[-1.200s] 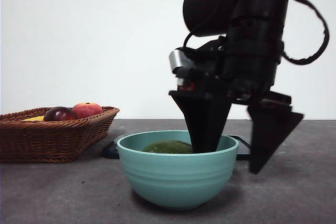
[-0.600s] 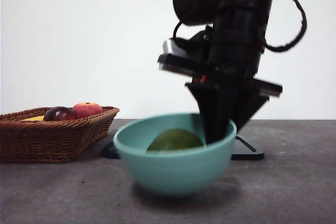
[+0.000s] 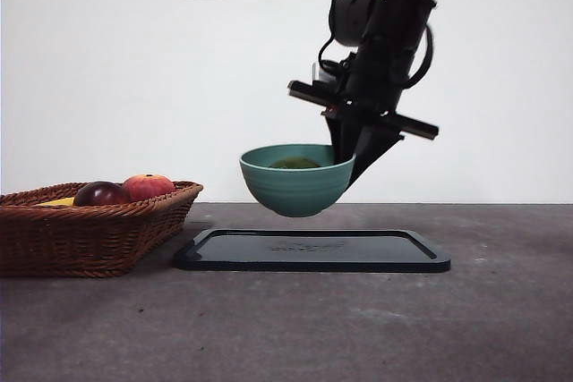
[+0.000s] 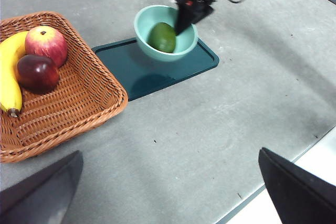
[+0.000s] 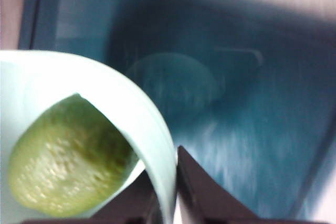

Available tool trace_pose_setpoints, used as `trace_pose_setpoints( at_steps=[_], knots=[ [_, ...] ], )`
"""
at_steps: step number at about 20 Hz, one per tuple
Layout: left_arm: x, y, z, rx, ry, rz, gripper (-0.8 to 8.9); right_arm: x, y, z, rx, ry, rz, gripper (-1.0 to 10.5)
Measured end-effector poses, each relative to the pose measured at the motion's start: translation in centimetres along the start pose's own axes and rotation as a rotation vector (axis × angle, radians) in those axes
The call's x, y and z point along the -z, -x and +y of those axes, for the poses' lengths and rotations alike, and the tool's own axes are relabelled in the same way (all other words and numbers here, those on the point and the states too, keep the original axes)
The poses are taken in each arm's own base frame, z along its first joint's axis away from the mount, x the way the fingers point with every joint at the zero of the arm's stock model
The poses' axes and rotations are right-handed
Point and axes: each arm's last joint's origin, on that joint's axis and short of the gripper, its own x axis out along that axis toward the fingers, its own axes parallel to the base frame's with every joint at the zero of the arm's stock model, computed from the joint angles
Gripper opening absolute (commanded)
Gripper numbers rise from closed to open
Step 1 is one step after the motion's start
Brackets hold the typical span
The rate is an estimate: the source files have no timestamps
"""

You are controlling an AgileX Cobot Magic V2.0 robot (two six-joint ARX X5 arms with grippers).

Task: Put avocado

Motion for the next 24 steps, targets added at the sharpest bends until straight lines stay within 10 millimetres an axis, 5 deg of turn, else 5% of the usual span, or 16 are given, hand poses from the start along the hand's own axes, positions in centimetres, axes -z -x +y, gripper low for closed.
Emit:
trace_pose_setpoints(
  at_steps=[4, 9, 13, 18, 24],
  knots=[
    [0.0, 0.0, 0.0, 0.0, 0.0, 0.0, 5.3, -1.1, -3.5, -1.5, 0.009, -0.034, 0.056, 0.1],
    [0.0, 0.0, 0.0, 0.0, 0.0, 0.0, 5.3, -1.1, -3.9, -1.6, -0.002, -0.02, 0.069, 0.4],
    [0.0, 0.0, 0.0, 0.0, 0.0, 0.0, 5.3, -1.1, -3.3, -1.7, 0.033, -0.019, 0.085, 4.5],
    [0.0, 0.0, 0.0, 0.0, 0.0, 0.0, 5.3, -2.0, 3.7, -0.2, 0.179, 0.033, 0.006, 5.4],
    [0.0, 0.0, 0.0, 0.0, 0.0, 0.0, 5.3, 2.3, 13.7, 3.4, 0.314, 0.121, -0.152, 5.9]
  ],
)
